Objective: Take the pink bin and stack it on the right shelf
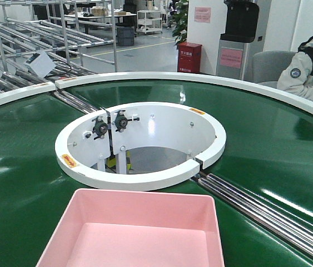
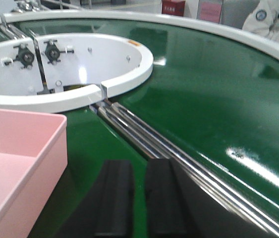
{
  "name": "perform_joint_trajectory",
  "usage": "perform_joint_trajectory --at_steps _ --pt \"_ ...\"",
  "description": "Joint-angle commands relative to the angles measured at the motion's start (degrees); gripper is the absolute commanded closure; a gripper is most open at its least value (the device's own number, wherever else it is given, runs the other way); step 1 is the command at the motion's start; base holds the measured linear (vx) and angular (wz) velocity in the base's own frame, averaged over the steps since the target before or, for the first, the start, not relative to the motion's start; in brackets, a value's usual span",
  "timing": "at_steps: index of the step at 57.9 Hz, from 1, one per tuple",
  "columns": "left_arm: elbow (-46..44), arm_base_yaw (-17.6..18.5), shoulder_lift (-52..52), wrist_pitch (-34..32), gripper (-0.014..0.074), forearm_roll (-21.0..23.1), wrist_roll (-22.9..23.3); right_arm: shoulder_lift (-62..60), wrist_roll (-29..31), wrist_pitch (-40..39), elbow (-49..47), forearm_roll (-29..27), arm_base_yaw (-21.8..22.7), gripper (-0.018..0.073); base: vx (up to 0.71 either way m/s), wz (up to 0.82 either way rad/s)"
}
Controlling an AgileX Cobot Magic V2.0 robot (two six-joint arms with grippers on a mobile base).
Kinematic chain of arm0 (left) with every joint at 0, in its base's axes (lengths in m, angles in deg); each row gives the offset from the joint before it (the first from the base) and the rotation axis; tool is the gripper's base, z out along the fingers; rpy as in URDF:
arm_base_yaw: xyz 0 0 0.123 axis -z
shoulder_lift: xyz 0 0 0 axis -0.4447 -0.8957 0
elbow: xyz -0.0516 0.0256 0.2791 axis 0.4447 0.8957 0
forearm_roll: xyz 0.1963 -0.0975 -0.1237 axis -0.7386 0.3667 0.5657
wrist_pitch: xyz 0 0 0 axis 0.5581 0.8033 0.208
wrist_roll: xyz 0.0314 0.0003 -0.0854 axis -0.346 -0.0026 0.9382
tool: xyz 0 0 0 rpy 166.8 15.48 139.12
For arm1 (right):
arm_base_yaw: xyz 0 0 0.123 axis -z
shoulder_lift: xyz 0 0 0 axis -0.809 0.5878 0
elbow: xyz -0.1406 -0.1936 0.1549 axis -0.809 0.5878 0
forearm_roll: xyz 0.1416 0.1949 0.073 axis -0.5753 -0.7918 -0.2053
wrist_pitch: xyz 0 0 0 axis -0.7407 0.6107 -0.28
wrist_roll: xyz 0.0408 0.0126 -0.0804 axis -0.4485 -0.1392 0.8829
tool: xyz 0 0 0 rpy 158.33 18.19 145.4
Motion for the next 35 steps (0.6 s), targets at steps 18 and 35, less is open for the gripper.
perform_joint_trajectory --at_steps 18,35 --pt "-8.6 0.3 -12.9 -1.6 0.0168 0.5 2.6 7.4 -2.4 1.2 -5.3 -6.0 0.0 0.0066 0.00 0.00" --pt "-32.4 2.6 -33.8 19.7 0.0168 1.7 -1.1 33.5 13.0 19.1 -29.0 -20.6 -1.5 0.0076 0.00 0.00"
